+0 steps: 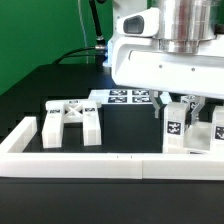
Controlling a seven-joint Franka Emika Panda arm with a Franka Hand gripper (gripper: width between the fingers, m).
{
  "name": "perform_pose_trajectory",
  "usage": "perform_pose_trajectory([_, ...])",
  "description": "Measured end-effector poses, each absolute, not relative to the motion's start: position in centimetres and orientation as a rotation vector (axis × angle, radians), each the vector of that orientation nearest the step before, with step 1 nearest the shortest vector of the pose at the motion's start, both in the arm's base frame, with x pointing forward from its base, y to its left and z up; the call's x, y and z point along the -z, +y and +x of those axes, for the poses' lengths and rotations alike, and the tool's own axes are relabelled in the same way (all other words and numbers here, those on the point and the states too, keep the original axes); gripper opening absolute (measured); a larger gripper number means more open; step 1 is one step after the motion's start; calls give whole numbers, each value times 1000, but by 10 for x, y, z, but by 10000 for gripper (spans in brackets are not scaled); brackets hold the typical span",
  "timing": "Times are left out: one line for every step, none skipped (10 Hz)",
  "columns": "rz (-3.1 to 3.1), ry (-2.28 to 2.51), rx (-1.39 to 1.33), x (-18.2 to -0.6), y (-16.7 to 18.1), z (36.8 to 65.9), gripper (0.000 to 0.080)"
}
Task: Assemble chair
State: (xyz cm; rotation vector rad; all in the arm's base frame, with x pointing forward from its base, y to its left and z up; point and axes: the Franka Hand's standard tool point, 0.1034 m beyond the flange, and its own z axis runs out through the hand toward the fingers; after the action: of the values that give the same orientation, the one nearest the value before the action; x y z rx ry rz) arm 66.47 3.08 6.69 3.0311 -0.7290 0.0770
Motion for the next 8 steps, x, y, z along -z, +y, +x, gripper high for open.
perform_pose_trajectory([3031,-729,-77,-67,31,665,516])
perform_pose_trajectory([3031,-729,-77,-67,31,665,516])
perform_pose_trajectory([3032,-728,-78,-68,31,665,621])
perform_pose_trajectory([3038,-719,-89,-74,32,667,641])
perform_pose_trajectory([3042,-718,-95,-81,34,667,641])
perform_pose_trajectory([3049,-714,-108,-89,38,665,648])
perform_pose_trajectory([3056,-712,-123,-94,41,655,648])
perform_pose_trajectory([3058,-712,-132,-95,42,646,648])
